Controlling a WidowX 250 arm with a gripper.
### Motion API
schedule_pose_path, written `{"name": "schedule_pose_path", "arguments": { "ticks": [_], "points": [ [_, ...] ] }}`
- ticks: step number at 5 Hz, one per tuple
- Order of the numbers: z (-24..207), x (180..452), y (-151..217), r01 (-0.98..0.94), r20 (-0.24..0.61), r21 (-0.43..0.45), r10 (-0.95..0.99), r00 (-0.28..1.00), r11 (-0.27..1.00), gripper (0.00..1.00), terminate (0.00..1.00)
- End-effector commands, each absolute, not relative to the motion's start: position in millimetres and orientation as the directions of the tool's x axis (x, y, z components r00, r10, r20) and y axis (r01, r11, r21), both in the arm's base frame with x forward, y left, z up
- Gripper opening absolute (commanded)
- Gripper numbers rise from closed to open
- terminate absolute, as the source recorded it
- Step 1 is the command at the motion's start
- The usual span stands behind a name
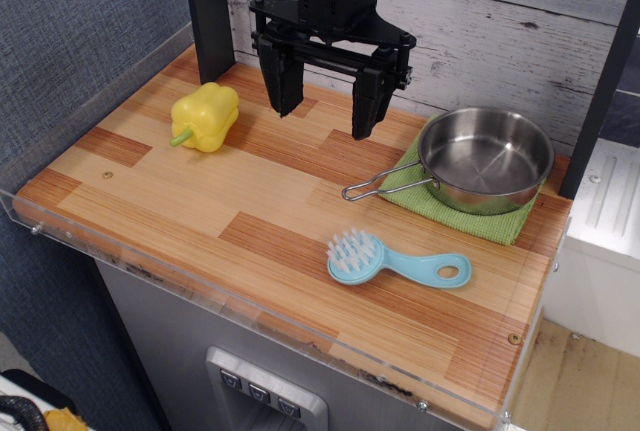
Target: Place the pot between the yellow pepper and green towel
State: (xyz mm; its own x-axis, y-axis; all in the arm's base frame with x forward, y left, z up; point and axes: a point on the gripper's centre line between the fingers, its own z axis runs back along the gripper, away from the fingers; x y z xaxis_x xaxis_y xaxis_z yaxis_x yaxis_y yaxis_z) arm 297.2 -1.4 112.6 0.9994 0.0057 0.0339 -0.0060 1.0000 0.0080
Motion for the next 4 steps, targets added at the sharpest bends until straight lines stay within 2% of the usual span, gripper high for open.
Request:
{"name": "schedule_pose_path", "arguments": {
  "ticks": [1, 2, 3, 4],
  "points": [
    [112.6, 297.2, -1.4, -0.006, 0.034, 0.008, 0.006, 0.999, 1.000, 1.00, 0.00],
    [111.4, 305.0, -12.1, 0.023, 0.061, -0.007, -0.023, 0.998, 1.000, 1.00, 0.00],
    [93.1, 327.2, -34.8, 0.131, 0.080, -0.092, -0.124, 0.989, 0.987, 1.00, 0.00],
    [80.1, 346.5, -65.6, 0.239, 0.095, -0.126, -0.228, 0.969, 0.963, 1.00, 0.00]
  ]
}}
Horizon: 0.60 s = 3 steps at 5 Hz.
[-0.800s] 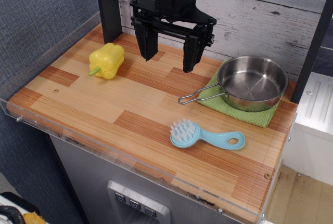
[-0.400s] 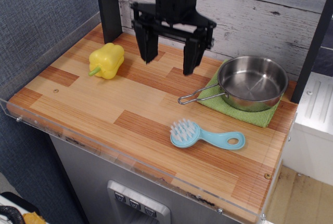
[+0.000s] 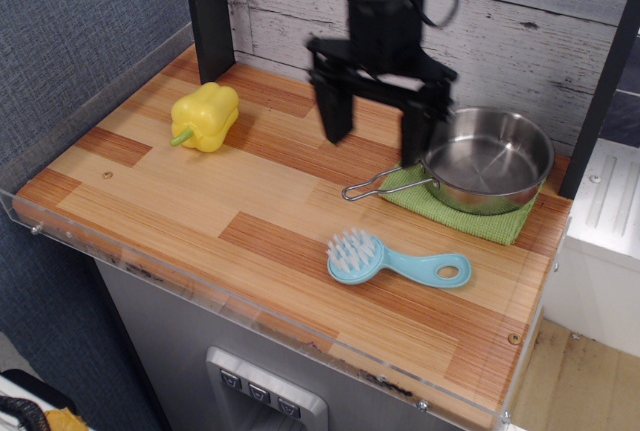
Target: Place the pot between the yellow pepper and green towel
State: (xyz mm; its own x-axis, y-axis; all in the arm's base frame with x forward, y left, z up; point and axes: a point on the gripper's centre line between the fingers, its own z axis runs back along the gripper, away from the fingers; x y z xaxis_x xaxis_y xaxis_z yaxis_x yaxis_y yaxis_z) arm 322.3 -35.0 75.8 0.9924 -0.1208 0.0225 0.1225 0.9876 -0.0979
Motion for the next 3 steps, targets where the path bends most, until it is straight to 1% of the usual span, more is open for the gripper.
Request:
{"name": "schedule_pose_path", "arguments": {
  "ticks": [1, 2, 3],
  "points": [
    [68.1, 356.6, -85.2, 0.301, 0.110, -0.165, -0.286, 0.952, 0.939, 1.00, 0.00],
    [65.1, 362.1, -98.8, 0.350, 0.117, -0.163, -0.334, 0.935, 0.923, 1.00, 0.00],
    [66.2, 366.0, -111.5, 0.386, 0.110, -0.126, -0.374, 0.921, 0.914, 1.00, 0.00]
  ]
}}
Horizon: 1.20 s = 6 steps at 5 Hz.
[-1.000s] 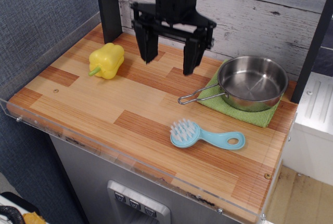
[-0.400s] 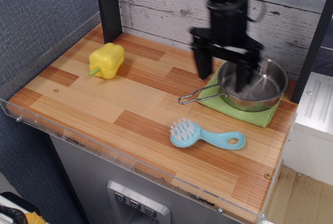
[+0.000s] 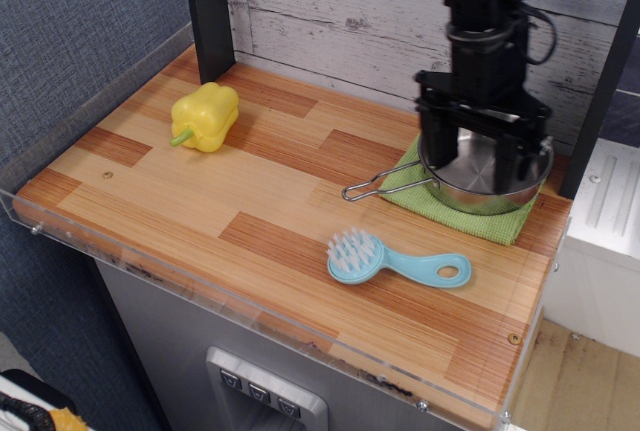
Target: Place the pot between the yellow pepper and green towel
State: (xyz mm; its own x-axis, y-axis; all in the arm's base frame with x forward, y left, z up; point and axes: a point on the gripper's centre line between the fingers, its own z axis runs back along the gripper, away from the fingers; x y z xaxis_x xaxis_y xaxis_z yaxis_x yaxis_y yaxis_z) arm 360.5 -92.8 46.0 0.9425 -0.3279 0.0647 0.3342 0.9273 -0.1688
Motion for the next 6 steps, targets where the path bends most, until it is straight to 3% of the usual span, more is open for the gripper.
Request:
{"name": "schedule_pose_path", "arguments": {
  "ticks": [1, 5, 6],
  "points": [
    [64.9, 368.9, -122.2, 0.417, 0.095, -0.107, -0.408, 0.908, 0.903, 1.00, 0.00],
    [46.9, 372.0, -153.5, 0.502, 0.047, -0.014, -0.501, 0.864, 0.865, 1.00, 0.00],
    [49.5, 369.2, -157.4, 0.515, 0.065, 0.031, -0.516, 0.854, 0.857, 0.00, 0.00]
  ]
}}
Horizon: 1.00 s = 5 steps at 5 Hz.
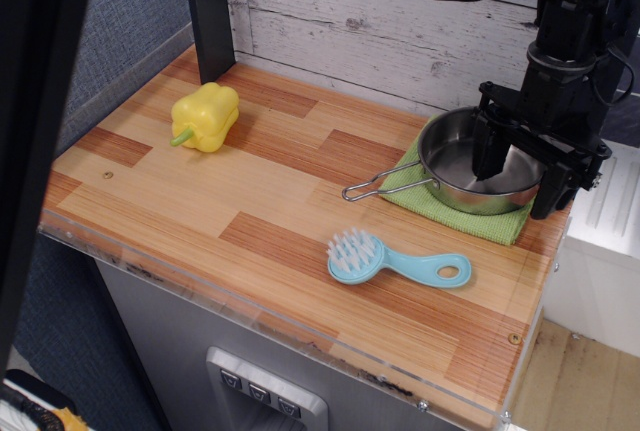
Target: Place the pot between the yellow pepper and green towel
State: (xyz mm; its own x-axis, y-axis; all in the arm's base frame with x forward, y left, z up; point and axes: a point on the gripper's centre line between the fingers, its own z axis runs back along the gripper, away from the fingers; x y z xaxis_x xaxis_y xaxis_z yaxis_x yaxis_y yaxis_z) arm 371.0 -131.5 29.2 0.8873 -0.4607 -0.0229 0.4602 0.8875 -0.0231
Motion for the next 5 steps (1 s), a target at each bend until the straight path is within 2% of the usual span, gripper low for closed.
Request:
{"name": "schedule_pose_path", "arguments": {
  "ticks": [1, 3, 5],
  "points": [
    [52.6, 364.5, -158.0, 0.521, 0.076, 0.055, -0.524, 0.848, 0.852, 0.00, 0.00],
    [69.3, 349.0, -152.4, 0.523, 0.147, 0.086, -0.530, 0.835, 0.848, 0.00, 0.00],
    [112.8, 340.0, -116.7, 0.450, 0.296, 0.107, -0.461, 0.837, 0.886, 0.00, 0.00]
  ]
}}
